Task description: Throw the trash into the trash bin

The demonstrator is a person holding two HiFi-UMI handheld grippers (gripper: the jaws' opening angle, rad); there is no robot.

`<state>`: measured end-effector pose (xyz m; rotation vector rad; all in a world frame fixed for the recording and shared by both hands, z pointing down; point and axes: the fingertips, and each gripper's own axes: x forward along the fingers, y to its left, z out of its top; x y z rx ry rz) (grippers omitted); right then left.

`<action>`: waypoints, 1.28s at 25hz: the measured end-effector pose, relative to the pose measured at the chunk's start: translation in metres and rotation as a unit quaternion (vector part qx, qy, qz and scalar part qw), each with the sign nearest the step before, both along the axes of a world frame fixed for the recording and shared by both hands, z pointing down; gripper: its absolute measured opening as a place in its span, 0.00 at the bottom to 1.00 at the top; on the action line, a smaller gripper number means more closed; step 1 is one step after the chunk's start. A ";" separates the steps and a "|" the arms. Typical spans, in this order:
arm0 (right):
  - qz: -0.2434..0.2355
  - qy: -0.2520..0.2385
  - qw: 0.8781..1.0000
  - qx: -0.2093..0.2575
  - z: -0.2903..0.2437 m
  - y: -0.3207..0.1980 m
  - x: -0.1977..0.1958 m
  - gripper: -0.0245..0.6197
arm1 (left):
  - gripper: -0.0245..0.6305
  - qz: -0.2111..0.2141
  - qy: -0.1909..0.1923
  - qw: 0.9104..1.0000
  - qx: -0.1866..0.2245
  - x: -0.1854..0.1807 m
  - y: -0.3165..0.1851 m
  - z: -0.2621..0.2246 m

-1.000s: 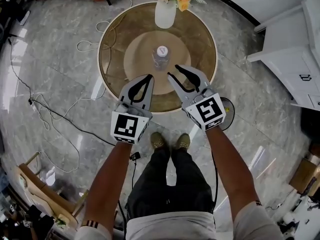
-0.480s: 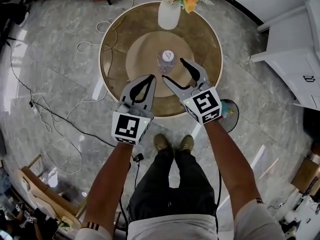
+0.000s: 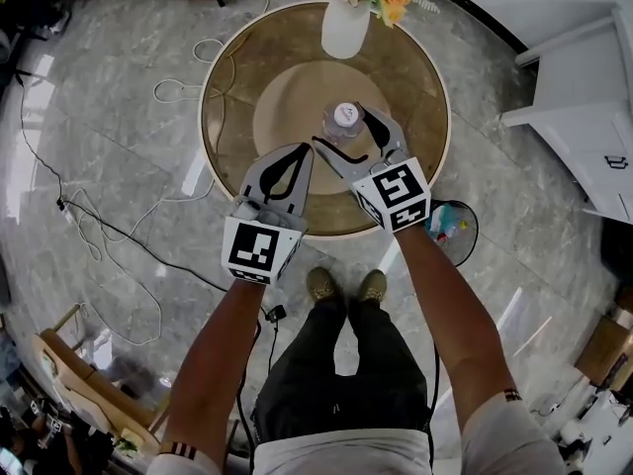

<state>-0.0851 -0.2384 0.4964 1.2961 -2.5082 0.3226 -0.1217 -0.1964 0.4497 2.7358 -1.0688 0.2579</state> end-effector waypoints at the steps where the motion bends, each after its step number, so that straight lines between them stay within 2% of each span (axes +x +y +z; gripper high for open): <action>1: 0.002 0.002 1.000 0.002 0.000 -0.002 0.000 0.59 | 0.04 0.001 -0.002 1.000 -0.002 0.000 0.001 0.002; 7: 0.006 0.009 1.000 0.015 0.001 -0.003 0.001 0.57 | 0.04 0.005 -0.002 1.000 0.007 0.000 0.001 0.001; 9: 0.006 0.009 1.000 0.018 0.001 -0.003 0.001 0.52 | 0.04 0.005 -0.003 1.000 0.002 0.000 0.002 0.002; 21: 0.006 -0.010 0.999 0.045 -0.022 0.008 0.001 0.51 | 0.04 -0.003 0.005 1.000 0.007 0.001 0.009 -0.006; 26: 0.007 -0.012 0.998 0.059 -0.046 0.026 0.014 0.51 | 0.04 -0.012 0.020 1.000 0.012 0.008 0.017 -0.018; 32: 0.020 -0.012 0.997 0.071 -0.072 0.055 0.041 0.51 | 0.04 0.001 0.028 0.999 0.017 0.033 0.039 -0.029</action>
